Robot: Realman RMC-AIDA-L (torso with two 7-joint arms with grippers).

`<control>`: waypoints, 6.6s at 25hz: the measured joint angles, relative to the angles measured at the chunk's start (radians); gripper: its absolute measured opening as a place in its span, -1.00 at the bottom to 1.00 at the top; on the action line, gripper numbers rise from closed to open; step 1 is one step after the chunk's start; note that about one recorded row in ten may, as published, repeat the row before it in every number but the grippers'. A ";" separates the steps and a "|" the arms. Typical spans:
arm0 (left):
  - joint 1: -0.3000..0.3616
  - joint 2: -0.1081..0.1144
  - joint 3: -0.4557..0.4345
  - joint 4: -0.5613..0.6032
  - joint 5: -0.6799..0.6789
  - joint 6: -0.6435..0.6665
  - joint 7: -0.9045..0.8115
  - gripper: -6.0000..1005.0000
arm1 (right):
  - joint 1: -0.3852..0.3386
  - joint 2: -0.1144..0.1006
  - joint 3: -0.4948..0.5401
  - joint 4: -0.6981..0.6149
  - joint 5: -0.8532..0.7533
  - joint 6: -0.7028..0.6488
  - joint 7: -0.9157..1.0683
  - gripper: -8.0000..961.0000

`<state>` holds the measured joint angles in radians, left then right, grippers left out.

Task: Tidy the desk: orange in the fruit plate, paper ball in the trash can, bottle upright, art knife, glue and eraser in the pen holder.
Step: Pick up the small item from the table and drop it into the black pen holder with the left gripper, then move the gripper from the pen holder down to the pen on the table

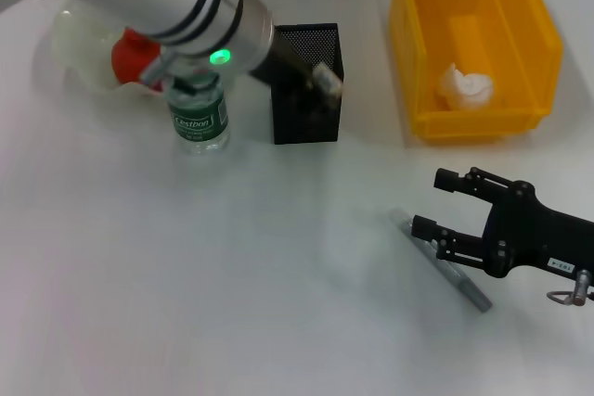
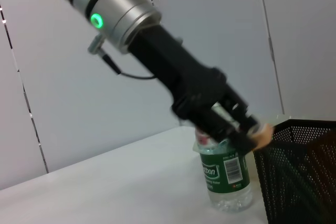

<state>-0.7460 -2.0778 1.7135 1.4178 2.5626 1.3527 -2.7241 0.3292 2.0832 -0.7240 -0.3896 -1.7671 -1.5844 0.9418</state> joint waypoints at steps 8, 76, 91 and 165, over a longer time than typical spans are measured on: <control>-0.035 -0.002 -0.041 -0.048 0.072 -0.183 -0.011 -0.18 | 0.002 0.000 0.000 0.003 0.000 0.000 0.000 0.59; 0.228 0.009 -0.478 -0.229 -1.016 0.061 0.919 -0.07 | 0.029 0.000 0.005 0.006 0.002 0.012 0.001 0.59; 0.325 0.015 -0.676 -0.501 -1.082 0.304 1.308 0.30 | 0.030 0.000 0.005 0.002 0.002 0.001 0.013 0.59; 0.416 0.009 -0.620 -0.809 -0.909 0.373 1.662 0.65 | 0.700 0.009 -0.567 -0.288 -0.899 -0.012 1.697 0.57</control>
<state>-0.3297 -2.0690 1.0936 0.6087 1.6537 1.7253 -1.0622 1.0290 2.0925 -1.2913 -0.6773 -2.6657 -1.5961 2.6390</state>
